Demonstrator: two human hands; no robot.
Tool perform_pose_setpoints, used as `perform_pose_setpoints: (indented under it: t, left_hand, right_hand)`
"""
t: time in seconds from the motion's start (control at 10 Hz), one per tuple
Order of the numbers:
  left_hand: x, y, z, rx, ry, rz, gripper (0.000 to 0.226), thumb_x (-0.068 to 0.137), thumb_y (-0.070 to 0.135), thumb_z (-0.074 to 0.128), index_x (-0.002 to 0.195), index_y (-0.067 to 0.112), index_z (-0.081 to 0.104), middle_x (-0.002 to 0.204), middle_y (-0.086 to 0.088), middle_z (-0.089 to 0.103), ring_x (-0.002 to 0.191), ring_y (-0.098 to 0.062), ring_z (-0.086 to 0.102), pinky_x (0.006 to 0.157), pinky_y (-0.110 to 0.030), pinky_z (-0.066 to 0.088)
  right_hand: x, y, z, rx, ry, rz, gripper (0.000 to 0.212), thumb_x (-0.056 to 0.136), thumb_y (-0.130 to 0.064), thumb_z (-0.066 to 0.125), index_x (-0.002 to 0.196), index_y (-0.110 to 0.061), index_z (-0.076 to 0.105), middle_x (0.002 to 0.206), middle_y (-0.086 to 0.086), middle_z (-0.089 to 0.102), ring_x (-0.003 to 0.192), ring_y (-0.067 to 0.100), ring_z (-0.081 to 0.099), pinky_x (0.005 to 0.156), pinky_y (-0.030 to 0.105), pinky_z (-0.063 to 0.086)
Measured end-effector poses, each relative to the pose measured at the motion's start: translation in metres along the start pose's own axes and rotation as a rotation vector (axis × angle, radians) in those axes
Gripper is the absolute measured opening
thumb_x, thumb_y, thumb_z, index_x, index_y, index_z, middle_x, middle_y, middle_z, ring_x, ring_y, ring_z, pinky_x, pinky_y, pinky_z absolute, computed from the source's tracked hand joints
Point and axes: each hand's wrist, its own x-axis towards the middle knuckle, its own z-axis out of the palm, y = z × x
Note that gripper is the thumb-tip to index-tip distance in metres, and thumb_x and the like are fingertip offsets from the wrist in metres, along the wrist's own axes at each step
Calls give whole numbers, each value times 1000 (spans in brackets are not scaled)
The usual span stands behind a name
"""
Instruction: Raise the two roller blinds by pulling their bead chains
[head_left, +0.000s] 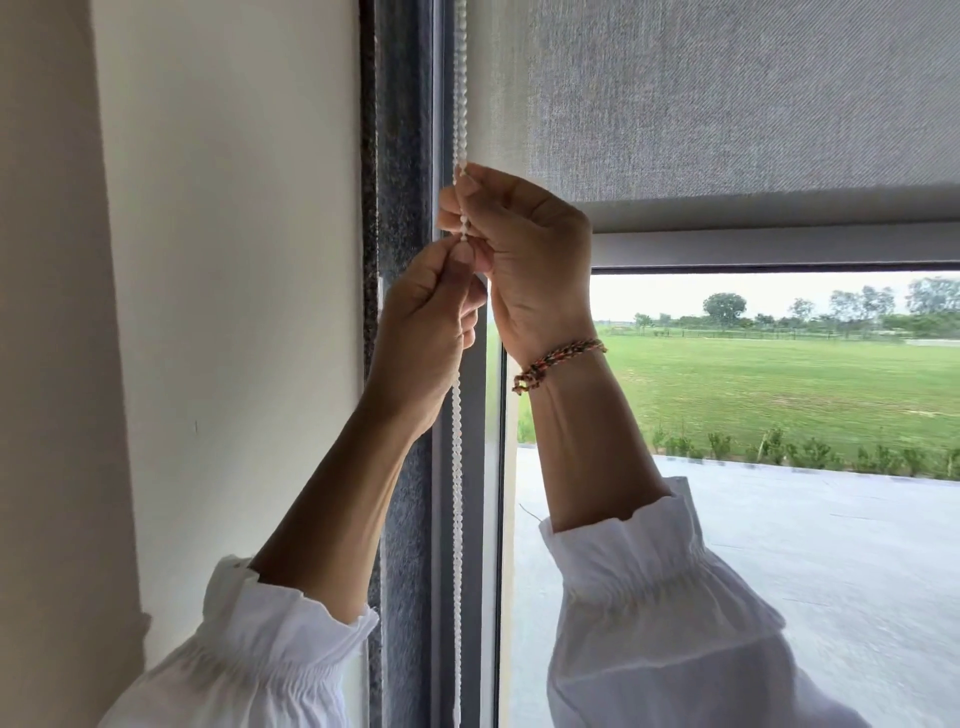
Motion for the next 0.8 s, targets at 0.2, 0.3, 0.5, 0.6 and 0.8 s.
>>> perform_pose_setpoints:
  t: [0.2,0.3,0.5,0.6,0.8]
  left_hand:
    - [7,2,2,33,34,-16,39,100,14,32,63,18,42,42,15,32,38,1,22,37,-13,17]
    - [13,-1,5,96,60,-15,38,100,15,31,62,17,38,46,13,33,38,1,24,38,-13,21]
    - [2,-2,21,482,222,-69,26,97,20,34,82,21,55,68,-1,58,60,-17,54,60,-36,46]
    - [-16,6,44,761,355,-88,34,97,21,32,123,6,46,126,-19,57,117,-32,52,98,-40,39]
    - [-91,32,151,1001,432,221,43,95,23,32,136,8,36,146,-18,38,136,-34,32,114,-43,23]
  right_hand:
    - [6,-1,3,-56,10,14,7,83,0,61,88,-3,65,68,5,66,63,13,61,60,24,50]
    - [12,0,1,-103,22,38,10,82,0,62,91,-4,65,72,6,67,69,16,63,58,24,51]
    - [11,-17,-13,-321,63,73,17,82,-9,63,98,-6,68,92,12,70,89,22,65,80,36,52]
    - [-9,-47,-40,-510,76,69,25,80,-22,62,98,-7,69,88,3,67,100,22,64,93,44,49]
    - [-99,-139,-142,-904,62,129,15,78,-23,59,76,-14,71,80,6,72,85,22,67,84,43,53]
